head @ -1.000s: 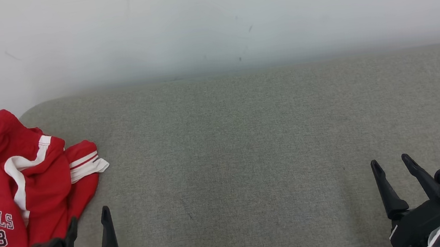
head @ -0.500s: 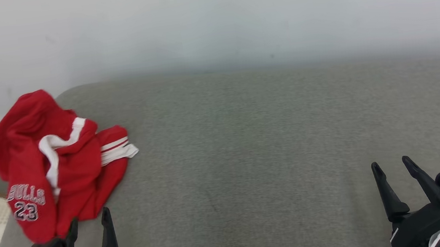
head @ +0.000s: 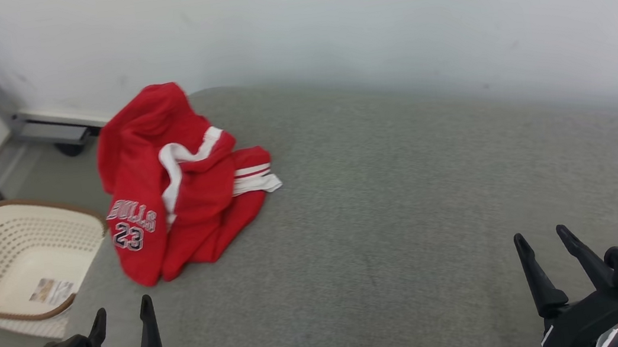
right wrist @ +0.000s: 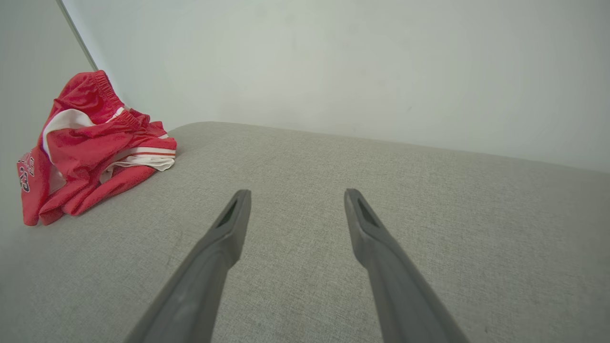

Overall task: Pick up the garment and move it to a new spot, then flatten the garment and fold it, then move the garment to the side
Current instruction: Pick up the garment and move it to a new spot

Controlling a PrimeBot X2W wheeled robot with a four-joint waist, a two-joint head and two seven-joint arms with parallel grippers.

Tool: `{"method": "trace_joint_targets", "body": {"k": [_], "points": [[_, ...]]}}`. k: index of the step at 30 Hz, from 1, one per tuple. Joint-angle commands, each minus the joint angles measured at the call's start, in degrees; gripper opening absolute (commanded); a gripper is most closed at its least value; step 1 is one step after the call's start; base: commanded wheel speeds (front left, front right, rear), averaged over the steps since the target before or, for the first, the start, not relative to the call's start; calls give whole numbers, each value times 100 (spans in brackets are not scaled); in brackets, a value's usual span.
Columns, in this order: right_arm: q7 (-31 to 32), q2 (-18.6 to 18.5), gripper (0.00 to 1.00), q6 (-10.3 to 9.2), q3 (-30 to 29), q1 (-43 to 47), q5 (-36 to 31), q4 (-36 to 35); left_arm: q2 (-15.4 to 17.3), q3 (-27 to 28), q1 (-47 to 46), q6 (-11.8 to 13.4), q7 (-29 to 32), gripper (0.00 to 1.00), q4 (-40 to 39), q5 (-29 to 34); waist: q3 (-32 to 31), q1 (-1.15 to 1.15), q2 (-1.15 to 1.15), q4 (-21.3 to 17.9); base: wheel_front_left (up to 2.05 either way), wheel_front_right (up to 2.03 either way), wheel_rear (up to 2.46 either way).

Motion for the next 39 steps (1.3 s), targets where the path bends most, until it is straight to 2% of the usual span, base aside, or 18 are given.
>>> {"method": "trace_joint_targets", "body": {"k": [1,14,22,29,39], "points": [[-41,-30,100,17,17,-25,41,34,62,9,54,19,22,100,-28,-4,-37,1,0,408,0,0,0],[-92,-30,100,17,103,-8,85,83,143,-22,66,77,131,100,-99,-28,-63,1,0,596,0,0,0],[-45,-30,100,17,40,-16,49,-143,64,-184,-539,-130,522,100,103,-124,150,1,0,671,0,0,0],[147,-30,100,17,6,-66,-70,-640,-239,-263,-1683,-568,1497,100,780,-605,606,1,0,760,0,0,0],[638,-30,100,17,228,-129,-326,-1565,-359,-241,-3547,-723,2835,100,1543,-898,1457,1,0,443,0,0,0]]}}
